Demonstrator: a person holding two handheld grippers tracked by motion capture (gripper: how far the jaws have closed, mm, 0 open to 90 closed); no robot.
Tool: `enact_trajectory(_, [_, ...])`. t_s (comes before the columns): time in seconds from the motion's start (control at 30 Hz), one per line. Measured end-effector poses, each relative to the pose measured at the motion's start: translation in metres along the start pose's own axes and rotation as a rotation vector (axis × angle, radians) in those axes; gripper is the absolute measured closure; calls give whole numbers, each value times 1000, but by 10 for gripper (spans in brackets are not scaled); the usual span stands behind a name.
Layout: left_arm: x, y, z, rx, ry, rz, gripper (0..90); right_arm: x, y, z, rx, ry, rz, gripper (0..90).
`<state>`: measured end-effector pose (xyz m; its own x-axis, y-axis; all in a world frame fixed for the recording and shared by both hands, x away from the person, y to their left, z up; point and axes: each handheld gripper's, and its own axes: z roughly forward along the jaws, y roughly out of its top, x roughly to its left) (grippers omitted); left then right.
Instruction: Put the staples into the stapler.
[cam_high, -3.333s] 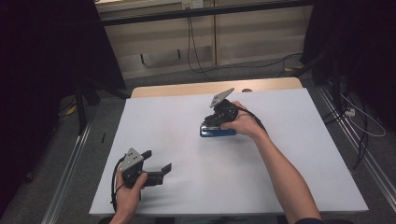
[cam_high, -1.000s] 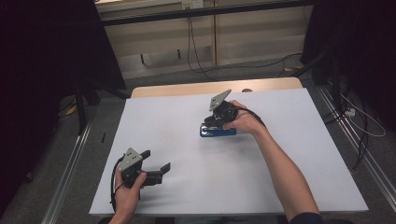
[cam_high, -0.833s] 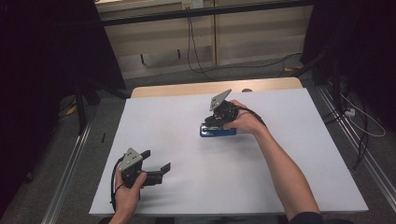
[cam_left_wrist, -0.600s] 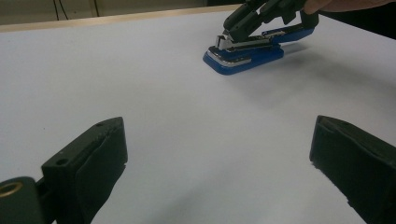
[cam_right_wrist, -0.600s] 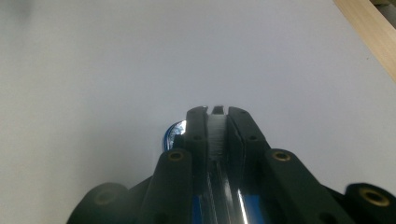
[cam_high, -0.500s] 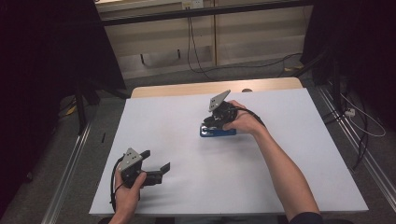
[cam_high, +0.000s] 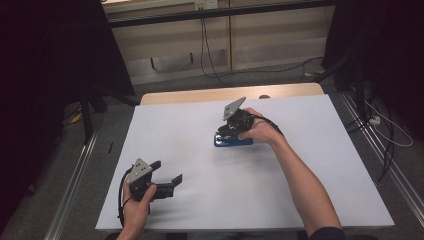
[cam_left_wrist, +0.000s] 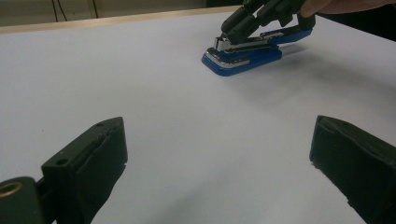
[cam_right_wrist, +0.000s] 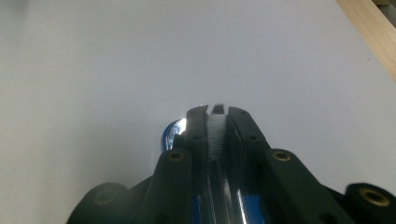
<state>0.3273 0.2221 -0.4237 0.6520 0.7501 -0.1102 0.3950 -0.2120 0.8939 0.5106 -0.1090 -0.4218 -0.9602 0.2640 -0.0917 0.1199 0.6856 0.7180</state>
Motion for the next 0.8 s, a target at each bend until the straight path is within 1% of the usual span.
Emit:
enact_trajectory(0.07, [0, 0, 0, 1, -1, -1, 43, 0, 0, 0, 2, 2, 12, 793])
enact_trajectory(0.13, [0, 0, 0, 1, -1, -1, 42, 0, 0, 1, 3, -1, 6, 791])
enact_trajectory(0.3, [0, 0, 0, 1, -1, 0, 43, 0, 0, 1, -2, -1, 17, 786])
enact_trajectory(0.4, [0, 0, 0, 2, -2, -2, 43, -1, 0, 1, -5, -9, 29, 749])
enact_trajectory(0.47, [0, 0, 0, 3, 3, -3, 43, -1, 0, 1, -7, -7, 36, 746])
enact_trajectory(0.6, [1, -1, -1, -1, -2, -7, 43, -2, -1, 1, -9, -12, 42, 720])
enact_trajectory(0.8, [1, -1, 0, 3, -2, -4, 43, -3, -2, 0, -7, -14, 49, 711])
